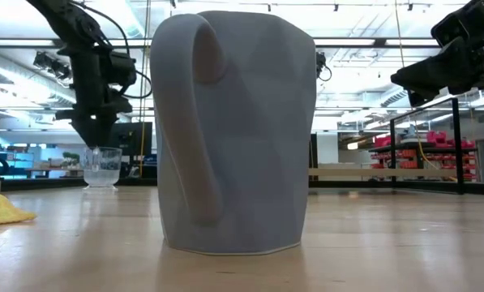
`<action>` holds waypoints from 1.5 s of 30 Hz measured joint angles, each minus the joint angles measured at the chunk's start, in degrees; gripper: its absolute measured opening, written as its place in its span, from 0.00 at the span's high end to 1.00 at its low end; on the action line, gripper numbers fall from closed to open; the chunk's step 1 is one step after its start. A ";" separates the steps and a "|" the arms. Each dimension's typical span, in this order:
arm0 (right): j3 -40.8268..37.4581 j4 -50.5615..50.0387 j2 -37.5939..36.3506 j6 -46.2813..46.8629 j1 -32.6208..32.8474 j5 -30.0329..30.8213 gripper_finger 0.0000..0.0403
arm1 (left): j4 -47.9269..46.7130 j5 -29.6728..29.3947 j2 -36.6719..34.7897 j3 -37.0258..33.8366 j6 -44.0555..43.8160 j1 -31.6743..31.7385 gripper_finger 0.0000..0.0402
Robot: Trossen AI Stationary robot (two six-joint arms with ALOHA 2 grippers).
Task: Stack small to large cups/mugs on shelf
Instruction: Put the transparent mug on the shelf
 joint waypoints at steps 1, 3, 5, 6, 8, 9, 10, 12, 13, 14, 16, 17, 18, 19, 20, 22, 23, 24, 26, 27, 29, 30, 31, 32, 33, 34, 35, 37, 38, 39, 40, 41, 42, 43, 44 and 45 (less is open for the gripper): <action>0.00 -0.02 0.00 0.00 -0.01 -0.01 0.82 | -0.02 0.04 0.37 0.00 -0.02 0.00 0.65; 0.01 0.00 0.00 0.00 0.00 -0.01 0.82 | 0.06 -0.02 1.41 0.00 -0.02 0.00 0.66; 0.02 0.00 0.00 0.00 0.00 -0.01 0.82 | 0.05 -0.04 2.67 0.00 -0.02 0.00 0.67; 0.02 0.00 0.00 0.00 -0.01 -0.01 0.82 | 0.24 -0.04 3.22 0.00 -0.02 0.00 0.68; 0.00 0.00 0.00 0.00 0.00 -0.01 0.82 | 0.79 -0.02 4.22 0.00 0.00 0.00 0.69; 0.00 0.00 0.00 0.00 0.00 -0.01 0.82 | 1.06 -0.02 4.58 0.00 -0.02 0.00 0.70; 0.01 -0.01 0.00 0.00 -0.01 -0.01 0.82 | 1.51 -0.02 4.79 0.00 -0.02 0.00 0.70; 0.00 0.00 0.00 0.00 0.00 -0.01 0.82 | 2.60 -0.04 4.94 0.00 -0.02 0.00 0.71; 0.01 -0.01 0.00 0.00 0.00 -0.01 0.82 | 2.95 -0.04 4.96 0.00 -0.02 0.00 0.72; 0.01 -0.01 0.00 0.00 0.00 -0.01 0.82 | 3.31 -0.02 4.96 0.00 -0.02 0.00 0.73; 0.00 0.00 0.00 0.00 0.00 -0.01 0.82 | 3.57 -0.04 4.96 0.00 0.02 0.00 0.76; 0.02 -0.01 0.00 0.00 0.00 -0.01 0.82 | 3.45 -0.02 4.96 0.00 0.02 0.00 0.77; 0.00 0.00 0.00 0.00 0.00 -0.01 0.82 | 3.48 -0.02 4.96 0.00 0.02 0.00 0.79; 0.01 0.00 0.00 0.00 0.00 -0.01 0.82 | 3.52 -0.02 4.96 0.00 0.04 0.00 0.81; 0.00 0.00 0.00 0.00 -0.01 -0.01 0.82 | 3.49 -0.02 4.96 0.00 0.04 0.00 0.83; 0.00 0.00 0.00 0.00 0.00 -0.01 0.82 | 3.50 -0.04 4.96 0.00 0.05 0.00 0.88; 0.02 -0.01 0.00 0.00 -0.01 -0.01 0.82 | 3.50 -0.04 4.96 0.00 0.06 0.00 0.91; 0.00 0.00 0.00 0.00 -0.01 -0.01 0.82 | 3.47 -0.02 4.96 0.00 0.06 0.00 0.94; 0.01 -0.01 0.00 0.00 -0.01 -0.01 0.82 | 3.50 -0.02 4.96 0.02 0.07 0.00 0.97; 0.02 0.00 0.00 0.00 -0.02 -0.01 0.82 | 3.49 -0.01 4.96 0.02 0.08 0.00 0.98; 0.01 0.00 0.00 0.00 0.00 -0.01 0.82 | 3.46 -0.01 4.96 0.02 0.11 -0.11 0.97; 0.01 0.00 0.00 0.00 -0.01 -0.01 0.82 | 3.35 -0.02 4.96 0.02 0.11 -0.35 0.96; 0.01 -0.01 0.00 0.00 0.00 -0.01 0.82 | 3.17 -0.01 4.93 0.02 0.12 -0.69 0.96; 0.00 0.00 0.00 0.00 -0.01 -0.01 0.82 | 3.00 0.23 4.86 0.02 0.13 -1.09 0.97; 0.01 0.00 0.00 0.00 -0.01 -0.01 0.82 | 2.83 0.96 4.74 0.02 0.15 -1.49 0.98; 0.02 0.00 0.00 0.00 0.00 -0.01 0.82 | 2.64 2.20 4.54 0.02 0.15 -1.95 0.98; 0.00 0.00 0.00 0.00 0.00 -0.01 0.82 | 2.37 3.68 4.32 0.20 0.17 -2.56 0.98; 0.00 0.00 0.00 0.00 0.00 -0.01 0.82 | 1.73 6.25 3.87 1.21 0.03 -4.21 0.98; 0.00 -0.02 0.00 0.00 -0.02 -0.01 0.82 | 0.94 7.03 3.58 1.88 0.00 -5.33 0.98; 0.01 -0.01 0.00 0.00 -0.02 -0.01 0.82 | -0.20 7.28 3.26 2.60 -0.06 -6.58 0.98; 0.00 -0.01 0.02 0.00 -0.01 -0.01 0.82 | -1.19 7.42 2.96 3.42 -0.41 -8.02 0.98; 0.02 0.00 0.02 0.00 0.00 -0.01 0.82 | -1.92 7.44 2.78 4.44 -1.42 -9.54 0.98; 0.01 -0.01 0.02 0.00 0.00 -0.01 0.82 | -2.23 7.48 2.55 5.42 -2.27 -11.24 0.98; 0.01 0.00 0.02 0.00 -0.01 -0.01 0.82 | -2.50 7.43 2.35 6.37 -3.10 -13.03 0.98; 0.00 -0.01 0.02 0.00 -0.01 -0.01 0.82 | -2.96 7.41 2.16 7.37 -3.48 -14.86 0.98; 0.00 0.00 0.02 0.00 -0.02 -0.01 0.82 | -3.23 7.41 2.06 8.39 -4.12 -16.66 0.98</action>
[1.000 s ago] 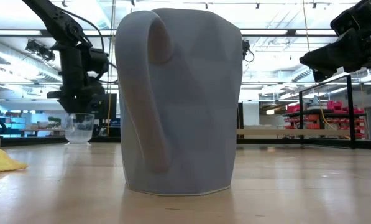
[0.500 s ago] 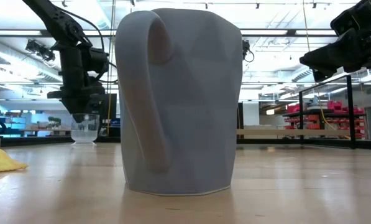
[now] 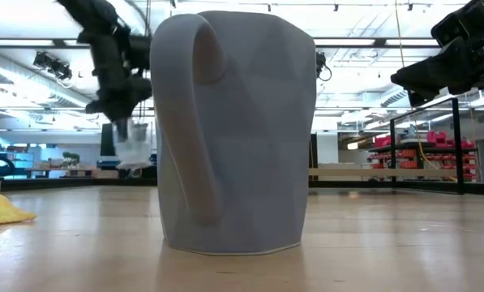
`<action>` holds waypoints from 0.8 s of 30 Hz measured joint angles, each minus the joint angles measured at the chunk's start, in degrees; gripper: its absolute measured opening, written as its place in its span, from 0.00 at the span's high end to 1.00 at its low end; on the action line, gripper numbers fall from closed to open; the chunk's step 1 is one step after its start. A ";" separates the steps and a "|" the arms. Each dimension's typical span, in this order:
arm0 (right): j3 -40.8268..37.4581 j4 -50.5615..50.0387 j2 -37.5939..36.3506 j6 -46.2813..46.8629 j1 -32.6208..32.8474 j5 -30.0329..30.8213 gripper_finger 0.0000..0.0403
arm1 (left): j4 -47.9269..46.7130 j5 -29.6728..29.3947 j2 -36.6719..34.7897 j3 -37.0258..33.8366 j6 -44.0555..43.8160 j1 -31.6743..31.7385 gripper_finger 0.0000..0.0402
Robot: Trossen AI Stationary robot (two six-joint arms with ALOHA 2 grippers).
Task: Stack small to large cups/mugs on shelf
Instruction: Put the transparent mug on the shelf
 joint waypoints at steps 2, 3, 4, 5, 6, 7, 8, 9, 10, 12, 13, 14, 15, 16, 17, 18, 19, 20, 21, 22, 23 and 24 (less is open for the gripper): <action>0.02 0.00 0.00 0.00 0.00 0.00 0.82 | 0.23 -0.04 -0.03 2.24 -1.29 -3.89 0.98; 0.00 0.00 0.00 0.00 0.02 0.00 0.82 | 0.39 -0.12 -0.03 3.33 -2.08 -5.70 0.98; 0.00 0.00 0.00 0.00 0.01 0.00 0.82 | 0.60 -0.40 -0.03 4.48 -2.47 -7.51 0.98; 0.00 0.00 0.00 0.00 0.02 0.00 0.82 | 1.10 -0.55 -0.02 5.58 -3.11 -9.32 0.98; 0.01 0.00 0.00 0.00 0.00 0.00 0.82 | 1.59 -0.76 -0.01 6.67 -3.58 -10.93 0.98; 0.00 0.00 0.00 0.00 0.02 0.00 0.82 | 1.85 -1.18 -0.01 7.83 -4.07 -12.41 0.98; 0.00 0.00 0.00 0.00 0.02 0.00 0.82 | 1.95 -1.60 0.02 8.99 -4.81 -13.72 0.98; 0.00 0.00 0.00 0.00 0.02 0.00 0.82 | 2.20 -1.92 0.02 10.18 -5.05 -15.05 0.98; 0.02 -0.02 0.00 0.00 0.02 0.00 0.82 | 2.64 -2.02 0.02 11.33 -5.27 -16.20 0.98; 0.02 -0.01 0.00 0.00 0.00 0.00 0.82 | 3.10 -2.18 0.02 13.53 -5.65 -18.36 0.98; 0.00 0.00 0.00 0.00 0.02 0.00 0.82 | 3.34 -2.31 0.02 14.55 -6.35 -19.35 0.98; 0.01 0.00 0.00 0.00 0.01 0.00 0.82 | 3.60 -2.64 0.02 15.48 -6.61 -20.22 0.98; 0.01 0.01 0.00 0.00 0.01 0.00 0.82 | 3.60 -2.93 0.21 16.36 -6.82 -21.04 0.98; 0.00 0.04 0.00 0.00 0.02 0.00 0.82 | 3.43 -3.12 0.56 17.34 -6.89 -21.85 0.98; 0.00 0.04 0.00 0.15 0.02 0.00 0.82 | 3.18 -3.26 0.98 18.23 -7.02 -22.59 0.98; 0.02 0.08 0.00 0.69 0.00 0.00 0.82 | 2.70 -3.50 1.43 18.95 -7.44 -23.22 0.98; 0.00 0.20 0.00 1.93 0.02 0.00 0.82 | 2.49 -3.68 1.96 19.64 -7.73 -23.86 0.98; 0.01 0.43 0.00 4.01 0.01 -0.02 0.82 | 2.63 -3.72 2.65 20.40 -7.91 -24.58 0.98; 0.02 0.74 0.00 6.41 0.02 -0.01 0.82 | 2.73 -3.81 3.50 21.09 -7.94 -25.17 0.98; 0.00 1.14 0.00 8.83 0.02 0.00 0.82 | 2.60 -3.87 4.47 21.71 -7.94 -25.68 0.98; 0.00 1.63 -0.02 10.79 0.00 0.00 0.82 | 2.41 -3.86 5.56 22.42 -7.94 -26.21 0.98; 0.00 2.31 0.00 12.21 0.00 0.00 0.82 | 2.42 -3.87 6.89 23.24 -7.93 -26.71 0.98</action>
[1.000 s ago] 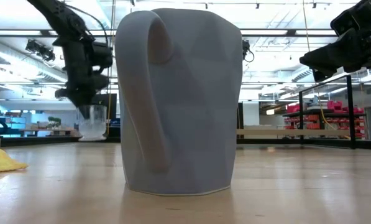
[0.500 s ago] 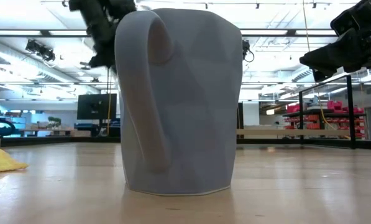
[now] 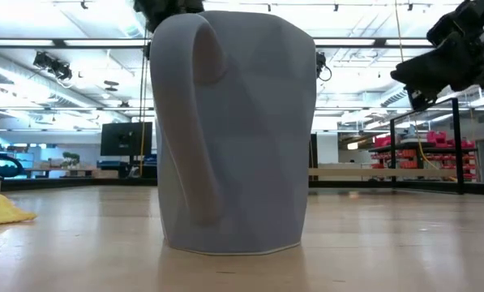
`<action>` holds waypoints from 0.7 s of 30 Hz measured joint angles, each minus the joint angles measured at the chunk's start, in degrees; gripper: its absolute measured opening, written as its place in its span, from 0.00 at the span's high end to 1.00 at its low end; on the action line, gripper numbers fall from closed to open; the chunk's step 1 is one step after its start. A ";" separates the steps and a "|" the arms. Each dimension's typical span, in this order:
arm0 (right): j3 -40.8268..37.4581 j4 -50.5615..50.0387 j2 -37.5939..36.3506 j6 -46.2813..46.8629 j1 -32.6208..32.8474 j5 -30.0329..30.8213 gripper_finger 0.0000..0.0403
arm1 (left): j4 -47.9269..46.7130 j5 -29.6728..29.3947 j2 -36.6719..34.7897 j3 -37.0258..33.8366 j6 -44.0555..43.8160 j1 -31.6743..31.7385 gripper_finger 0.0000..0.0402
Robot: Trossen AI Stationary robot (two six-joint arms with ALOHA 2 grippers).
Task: Stack small to large cups/mugs on shelf
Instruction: Put the transparent mug on the shelf
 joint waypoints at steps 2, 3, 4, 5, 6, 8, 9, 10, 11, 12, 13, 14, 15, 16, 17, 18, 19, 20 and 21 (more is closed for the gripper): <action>0.00 1.38 -0.02 2.25 0.02 0.00 0.82 | -0.64 0.03 2.91 2.23 0.31 -0.73 0.98; 0.00 1.53 -0.02 3.12 0.00 0.00 0.82 | -1.56 0.04 4.49 3.61 0.66 -0.93 0.98; 0.00 1.64 -0.01 3.86 0.01 0.00 0.82 | -2.77 0.02 6.16 5.16 1.12 -1.13 0.98; 0.00 1.83 0.00 4.60 0.00 0.00 0.82 | -4.08 -0.02 7.83 6.84 1.48 -1.33 0.98; 0.00 1.94 -0.01 5.17 0.01 0.00 0.82 | -5.25 -0.04 9.38 8.39 1.68 -1.55 0.98; 0.00 1.95 0.00 6.59 0.00 0.00 0.82 | -7.25 -0.47 12.18 11.50 2.04 -2.32 0.98; 0.00 1.96 0.00 7.63 0.00 0.00 0.82 | -7.65 -0.84 13.38 12.85 2.13 -2.83 0.98; 0.00 2.04 0.00 8.89 0.00 0.00 0.82 | -8.00 -1.08 14.64 14.26 2.17 -3.41 0.98; 0.00 2.06 0.00 10.42 0.00 0.02 0.82 | -8.53 -1.07 15.84 15.73 2.59 -4.01 0.98; 0.00 2.04 0.00 12.17 0.00 0.14 0.82 | -8.96 -1.09 17.03 16.98 2.91 -4.64 0.98; 0.00 2.04 0.00 13.87 0.00 0.44 0.82 | -9.26 -1.27 18.35 18.33 3.09 -5.29 0.98; 0.00 2.06 0.00 15.77 0.00 1.13 0.82 | -9.33 -1.33 19.75 19.77 3.38 -5.88 0.98; 0.00 2.02 0.00 17.60 0.00 1.92 0.82 | -9.40 -1.32 21.12 21.27 3.78 -6.31 0.98; 0.00 2.03 0.00 19.07 0.00 2.71 0.82 | -9.80 -1.36 22.52 22.65 4.32 -6.72 0.98; 0.00 2.04 0.00 20.20 0.00 3.50 0.82 | -10.28 -1.35 24.02 24.12 4.65 -7.07 0.98; 0.00 2.01 0.00 20.91 0.00 3.81 0.82 | -10.36 -1.42 25.50 25.51 4.82 -7.35 0.98; 0.04 1.88 0.00 21.15 0.00 3.87 0.82 | -10.37 -1.51 27.00 26.71 5.05 -7.59 0.98; 0.45 0.83 0.06 21.24 0.00 3.88 0.82 | -10.52 -1.53 28.56 27.99 5.42 -7.83 0.98; 1.20 -0.66 0.20 21.39 0.00 4.06 0.82 | -10.55 -1.53 29.99 29.17 5.89 -7.91 0.98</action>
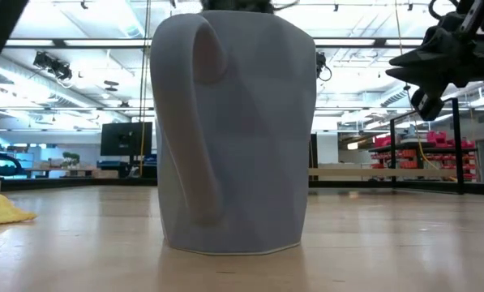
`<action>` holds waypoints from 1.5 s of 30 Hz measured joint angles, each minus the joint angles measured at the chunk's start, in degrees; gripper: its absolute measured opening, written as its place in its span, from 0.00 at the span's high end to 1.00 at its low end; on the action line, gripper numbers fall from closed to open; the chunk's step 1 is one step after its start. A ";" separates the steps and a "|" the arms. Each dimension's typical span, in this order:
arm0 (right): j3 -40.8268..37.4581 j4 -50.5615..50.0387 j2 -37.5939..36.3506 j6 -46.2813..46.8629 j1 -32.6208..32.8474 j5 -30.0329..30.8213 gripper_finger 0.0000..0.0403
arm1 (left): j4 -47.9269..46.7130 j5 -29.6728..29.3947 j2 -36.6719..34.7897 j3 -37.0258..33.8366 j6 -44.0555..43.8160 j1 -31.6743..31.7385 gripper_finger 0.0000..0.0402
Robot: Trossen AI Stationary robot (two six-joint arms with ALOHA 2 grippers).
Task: Stack small to large cups/mugs on shelf
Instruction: Put the transparent mug on the shelf
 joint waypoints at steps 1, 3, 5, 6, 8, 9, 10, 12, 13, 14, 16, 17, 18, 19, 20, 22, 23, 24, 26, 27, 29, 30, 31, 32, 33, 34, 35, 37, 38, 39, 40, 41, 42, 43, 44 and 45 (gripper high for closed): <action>0.77 -1.70 0.09 0.25 0.02 0.69 0.82 | -0.14 -0.02 1.36 1.05 0.34 -0.20 0.98; 2.66 -4.44 0.70 0.79 0.02 2.54 0.82 | -0.53 0.00 4.09 3.29 0.63 -0.32 0.98; 4.92 -7.56 1.76 1.13 0.02 4.55 0.82 | -1.07 0.01 6.64 4.93 0.68 -0.33 0.98; 6.36 -9.11 2.47 1.12 0.01 5.24 0.82 | -0.84 -0.16 7.63 5.46 0.72 -0.33 0.98; 9.33 -12.25 4.35 1.11 0.01 6.95 0.82 | -0.98 -0.86 9.50 6.20 0.61 -0.15 0.98; 10.94 -14.07 5.45 1.11 0.02 7.77 0.82 | -0.71 -1.20 10.18 6.43 0.33 -0.05 0.98; 12.38 -16.09 6.72 1.40 0.02 8.86 0.82 | -0.61 -1.79 10.82 6.50 0.04 0.06 0.98; 15.32 -19.84 9.59 2.61 0.02 11.04 0.82 | -0.27 -2.38 11.67 6.52 -0.96 0.34 0.98; 16.58 -21.84 11.14 3.28 0.02 11.75 0.82 | -0.25 -2.69 12.29 6.52 -1.46 0.51 0.98; 17.84 -23.50 12.73 3.98 0.02 12.35 0.82 | 0.05 -3.37 12.72 6.61 -2.03 0.54 0.98; 19.82 -25.92 16.04 5.61 0.02 12.71 0.82 | 0.01 -4.50 12.88 6.55 -2.94 0.54 0.98; 20.63 -26.96 17.74 6.32 0.02 12.71 0.82 | 0.58 -5.03 13.16 6.52 -3.46 0.54 0.98; 21.45 -27.72 19.43 6.63 0.02 12.68 0.82 | 0.98 -6.10 13.40 6.54 -4.27 0.54 0.98; 22.08 -28.10 21.05 6.89 0.02 12.66 0.82 | 0.46 -6.67 13.50 6.47 -4.63 0.54 0.98; 22.72 -28.35 22.85 7.21 0.02 12.68 0.82 | 0.38 -6.69 13.50 6.47 -5.07 0.52 0.98; 23.74 -28.59 25.80 7.36 0.02 12.66 0.82 | 0.70 -7.61 13.50 6.47 -6.18 0.29 0.98; 24.15 -28.78 27.31 7.44 0.02 12.64 0.82 | 0.66 -7.79 13.52 6.47 -6.54 0.15 0.98; 24.52 -28.79 28.71 7.53 0.02 12.48 0.82 | 0.90 -7.86 13.52 6.47 -7.05 -0.03 0.98; 25.22 -28.78 31.07 7.58 0.02 11.75 0.82 | 1.41 -8.27 13.52 6.43 -7.60 -0.56 0.98; 25.58 -28.72 32.25 7.64 0.02 11.55 0.82 | 1.74 -8.59 13.52 6.41 -7.94 -0.84 0.98; 25.95 -28.76 34.26 7.62 0.04 10.72 0.82 | 2.47 -9.22 13.52 6.41 -8.87 -1.64 0.98; 26.08 -28.87 35.08 7.64 0.04 10.51 0.82 | 2.82 -9.57 13.52 6.41 -8.87 -2.08 0.98; 26.27 -28.78 35.85 7.64 0.08 10.44 0.82 | 3.30 -10.09 13.85 6.43 -8.87 -2.48 0.98; 26.31 -28.59 36.39 7.63 0.23 10.45 0.82 | 3.58 -11.06 14.11 6.45 -8.87 -2.83 0.98; 26.31 -28.77 36.78 7.64 0.41 10.45 0.82 | 3.37 -11.96 14.21 6.43 -8.77 -3.07 0.98; 26.31 -28.94 37.15 7.64 0.55 10.45 0.82 | 3.35 -12.23 14.22 6.43 -8.88 -3.18 0.98; 26.31 -28.76 37.42 7.67 0.80 10.45 0.82 | 3.43 -12.39 14.22 6.43 -9.32 -3.35 0.98; 26.31 -29.09 37.44 7.70 1.58 10.43 0.82 | 3.62 -13.61 14.94 6.50 -10.17 -3.46 0.98; 26.31 -28.97 37.42 7.95 1.94 10.43 0.82 | 3.50 -14.28 15.07 6.47 -10.11 -3.48 0.98; 26.31 -28.88 37.38 8.38 2.32 10.43 0.82 | 3.31 -14.33 15.07 6.47 -10.16 -3.48 0.98; 26.31 -28.98 37.38 8.56 2.59 10.43 0.82 | 3.57 -14.29 15.07 6.47 -10.52 -3.62 0.98; 26.31 -29.02 37.38 8.61 2.88 10.43 0.82 | 3.61 -14.54 15.27 6.49 -10.66 -3.69 0.98; 26.31 -29.02 37.38 8.63 3.20 10.44 0.82 | 3.50 -15.18 15.44 6.50 -10.78 -3.82 0.98; 26.31 -29.04 37.38 8.66 3.51 10.45 0.82 | 3.40 -15.61 15.50 6.47 -10.86 -4.01 0.98; 26.31 -29.06 37.38 8.85 3.77 10.42 0.82 | 3.44 -15.76 15.53 6.47 -10.92 -4.19 0.98; 26.31 -29.08 37.38 9.00 3.96 10.43 0.82 | 3.43 -15.92 15.53 6.47 -11.18 -4.42 0.98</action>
